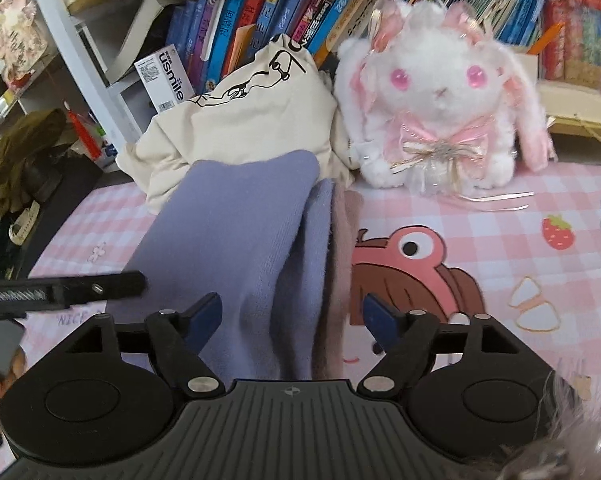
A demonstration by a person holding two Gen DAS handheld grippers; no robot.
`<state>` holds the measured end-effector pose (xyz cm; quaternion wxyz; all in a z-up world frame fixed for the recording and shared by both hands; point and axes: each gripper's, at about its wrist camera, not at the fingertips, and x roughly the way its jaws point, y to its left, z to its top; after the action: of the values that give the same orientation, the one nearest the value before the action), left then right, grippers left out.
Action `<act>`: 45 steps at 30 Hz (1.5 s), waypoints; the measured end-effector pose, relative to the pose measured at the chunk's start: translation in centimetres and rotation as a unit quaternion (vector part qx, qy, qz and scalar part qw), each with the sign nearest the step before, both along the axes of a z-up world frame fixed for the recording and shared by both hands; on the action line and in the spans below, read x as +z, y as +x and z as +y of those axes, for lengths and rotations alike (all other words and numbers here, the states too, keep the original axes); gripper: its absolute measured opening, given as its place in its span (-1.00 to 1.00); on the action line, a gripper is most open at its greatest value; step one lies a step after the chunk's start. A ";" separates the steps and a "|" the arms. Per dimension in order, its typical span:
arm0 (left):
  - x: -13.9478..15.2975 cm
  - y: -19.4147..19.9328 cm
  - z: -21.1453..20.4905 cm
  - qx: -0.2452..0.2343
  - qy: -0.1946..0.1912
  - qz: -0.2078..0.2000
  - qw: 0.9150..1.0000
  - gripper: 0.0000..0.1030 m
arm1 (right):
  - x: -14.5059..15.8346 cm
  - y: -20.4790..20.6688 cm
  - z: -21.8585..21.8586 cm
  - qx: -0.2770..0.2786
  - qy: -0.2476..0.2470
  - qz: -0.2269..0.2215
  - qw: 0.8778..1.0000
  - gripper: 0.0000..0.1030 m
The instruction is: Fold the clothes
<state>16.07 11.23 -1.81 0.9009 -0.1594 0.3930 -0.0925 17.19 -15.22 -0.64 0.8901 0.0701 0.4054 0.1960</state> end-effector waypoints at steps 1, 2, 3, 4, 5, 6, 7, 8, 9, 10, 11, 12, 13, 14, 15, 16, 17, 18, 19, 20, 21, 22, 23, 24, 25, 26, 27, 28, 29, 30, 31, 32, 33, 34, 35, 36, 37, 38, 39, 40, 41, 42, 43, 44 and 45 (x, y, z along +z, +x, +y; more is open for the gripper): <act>0.2 -0.6 0.0 0.004 0.003 -0.007 1.000 0.63 | 0.1 -0.5 -0.1 -0.001 -0.004 -0.002 1.000 0.51; 0.4 -1.1 0.0 0.005 0.009 -0.012 1.000 0.63 | 0.2 -1.0 -0.3 -0.002 -0.009 -0.004 1.000 0.53; 0.6 -1.7 -0.2 0.005 0.015 -0.015 1.000 0.63 | 0.3 -1.4 -0.4 -0.003 -0.013 -0.005 1.000 0.53; 0.7 -2.2 -0.3 0.005 0.021 -0.017 1.000 0.63 | 0.3 -2.1 -0.6 -0.004 -0.016 -0.006 1.000 0.54; 0.7 -2.8 -0.6 0.006 0.025 -0.018 1.000 0.64 | 0.3 -2.6 -0.7 -0.006 -0.018 -0.006 1.000 0.56; 0.7 -3.4 -0.8 0.006 0.030 -0.019 0.999 0.64 | 0.3 -3.2 -0.8 -0.008 -0.021 -0.006 1.000 0.57; 0.7 -4.0 -1.1 0.006 0.034 -0.019 0.999 0.64 | 0.3 -3.7 -0.9 -0.010 -0.024 -0.006 1.000 0.58; 0.7 -4.6 -1.3 0.006 0.039 -0.020 0.999 0.64 | 0.3 -4.3 -1.0 -0.013 -0.028 -0.007 1.000 0.61; 0.7 -5.2 -1.6 0.006 0.042 -0.019 0.999 0.64 | 0.3 -4.9 -1.1 -0.015 -0.032 -0.007 0.999 0.62; 0.6 -5.8 -2.0 0.008 0.045 -0.017 0.999 0.64 | 0.3 -5.5 -1.2 -0.017 -0.036 -0.008 0.999 0.65; 0.5 -6.4 -2.3 0.010 0.049 -0.015 0.999 0.64 | 0.3 -6.0 -1.3 -0.020 -0.039 -0.008 0.999 0.66; 0.4 -6.8 -2.6 0.011 0.052 -0.012 0.999 0.64 | 0.3 -6.6 -1.4 -0.023 -0.042 -0.009 0.999 0.67; 0.4 -7.4 -2.9 0.014 0.054 -0.010 0.998 0.64 | 0.3 -7.2 -1.5 -0.026 -0.045 -0.009 0.999 0.70; 0.3 -7.9 -3.1 0.017 0.055 -0.008 0.998 0.64 | 0.4 -7.7 -1.5 -0.029 -0.050 -0.011 0.998 0.71; 0.3 -8.4 -3.3 0.021 0.055 -0.006 0.998 0.64 | 0.4 -8.3 -1.5 -0.031 -0.054 -0.013 0.998 0.71; 0.3 -8.8 -3.5 0.024 0.056 -0.005 0.998 0.64 | 0.4 -8.8 -1.6 -0.032 -0.059 -0.014 0.998 0.73; 0.3 -9.3 -3.7 0.027 0.058 -0.004 0.998 0.64 | 0.4 -9.3 -1.6 -0.034 -0.063 -0.016 0.997 0.75; 0.3 -9.7 -3.9 0.031 0.060 -0.003 0.998 0.67 | 0.4 -9.9 -1.7 -0.036 -0.068 -0.018 0.997 0.76; 0.3 -10.1 -4.1 0.036 0.064 -0.002 0.997 0.70 | 0.4 -10.4 -1.8 -0.038 -0.070 -0.019 0.997 0.78; 0.3 -10.5 -4.3 0.040 0.070 -0.001 0.997 0.78 | 0.4 -10.9 -1.8 -0.040 -0.072 -0.021 0.996 0.78; 0.3 -11.0 -4.6 0.044 0.076 0.000 0.996 0.83 | 0.4 -11.5 -1.8 -0.042 -0.074 -0.022 0.996 0.80; 0.3 -11.4 -4.9 0.046 0.083 -0.001 0.995 0.84 | 0.4 -12.0 -1.9 -0.045 -0.075 -0.024 0.996 0.81; 0.3 -11.9 -5.1 0.046 0.090 -0.003 0.995 0.84 | 0.4 -12.5 -1.9 -0.048 -0.075 -0.026 0.996 0.82; 0.3 -12.3 -5.4 0.045 0.098 -0.005 0.994 0.85 | 0.4 -13.0 -2.0 -0.052 -0.076 -0.028 0.995 0.84; 0.2 -12.7 -5.7 0.044 0.104 -0.005 0.994 0.85 | 0.3 -13.5 -2.0 -0.056 -0.078 -0.028 0.995 0.88; 0.2 -13.1 -5.9 0.044 0.110 -0.007 0.993 0.86 | 0.3 -14.0 -2.0 -0.060 -0.079 -0.029 0.995 0.89; 0.2 -13.4 -6.1 0.046 0.114 -0.008 0.992 0.86 | 0.3 -14.4 -2.1 -0.064 -0.081 -0.030 0.994 0.90; 0.2 -13.8 -6.3 0.047 0.117 -0.010 0.992 0.86 | 0.3 -14.8 -2.1 -0.065 -0.084 -0.031 0.994 0.90; 0.2 -14.0 -6.5 0.050 0.120 -0.011 0.991 0.86 | 0.2 -15.1 -2.1 -0.064 -0.088 -0.032 0.994 0.90; 0.2 -14.3 -6.7 0.054 0.122 -0.011 0.991 0.86 | 0.2 -15.4 -2.1 -0.064 -0.093 -0.032 0.993 0.90; 0.2 -14.5 -6.9 0.058 0.125 -0.012 0.990 0.86 | 0.1 -15.6 -2.1 -0.065 -0.099 -0.033 0.992 0.90; 0.2 -14.7 -7.0 0.062 0.127 -0.012 0.990 0.86 | 0.1 -15.8 -2.1 -0.068 -0.102 -0.033 0.992 0.90; 0.2 -14.9 -7.2 0.064 0.128 -0.012 0.990 0.86 | 0.1 -16.0 -2.2 -0.072 -0.105 -0.033 0.991 0.91; 0.1 -15.1 -7.4 0.063 0.129 -0.011 0.990 0.86 | 0.1 -16.2 -2.3 -0.077 -0.106 -0.032 0.991 0.92; 0.1 -15.3 -7.5 0.062 0.130 -0.011 0.990 0.87 | 0.0 -16.4 -2.4 -0.082 -0.106 -0.031 0.990 0.93; 0.1 -15.4 -7.7 0.060 0.132 -0.010 0.989 0.89 | 0.0 -16.6 -2.5 -0.084 -0.106 -0.030 0.990 0.93; 0.1 -15.5 -7.8 0.059 0.135 -0.010 0.989 0.90 | 0.0 -16.8 -2.6 -0.085 -0.105 -0.029 0.990 0.93; 0.2 -15.5 -7.8 0.062 0.137 -0.010 0.989 0.91 | -0.1 -17.0 -2.6 -0.084 -0.106 -0.029 0.990 0.93; 0.2 -15.6 -7.8 0.064 0.138 -0.010 0.988 0.91 | -0.1 -17.1 -2.7 -0.083 -0.106 -0.028 0.991 0.93; 0.2 -15.7 -7.7 0.068 0.135 -0.011 0.988 0.91 | 0.0 -17.1 -2.7 -0.082 -0.106 -0.029 0.990 0.93; 0.3 -15.7 -7.6 0.072 0.132 -0.011 0.989 0.91 | 0.0 -17.2 -2.8 -0.082 -0.107 -0.030 0.990 0.93; 0.3 -15.7 -7.6 0.074 0.129 -0.011 0.989 0.92 | 0.1 -17.3 -2.8 -0.081 -0.107 -0.031 0.990 0.93; 0.3 -15.8 -7.6 0.075 0.126 -0.010 0.989 0.92 | 0.1 -17.3 -2.8 -0.081 -0.107 -0.032 0.990 0.93; 0.2 -15.8 -7.6 0.076 0.124 -0.009 0.989 0.92 | 0.2 -17.4 -2.8 -0.080 -0.107 -0.032 0.990 0.93; 0.2 -15.8 -7.6 0.075 0.122 -0.008 0.990 0.92 | 0.2 -17.4 -2.8 -0.080 -0.107 -0.033 0.990 0.93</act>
<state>0.23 3.63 -1.59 0.9212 -0.0772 0.3807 0.0228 -0.24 -18.07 -0.44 0.9182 -0.0005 0.3874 0.0820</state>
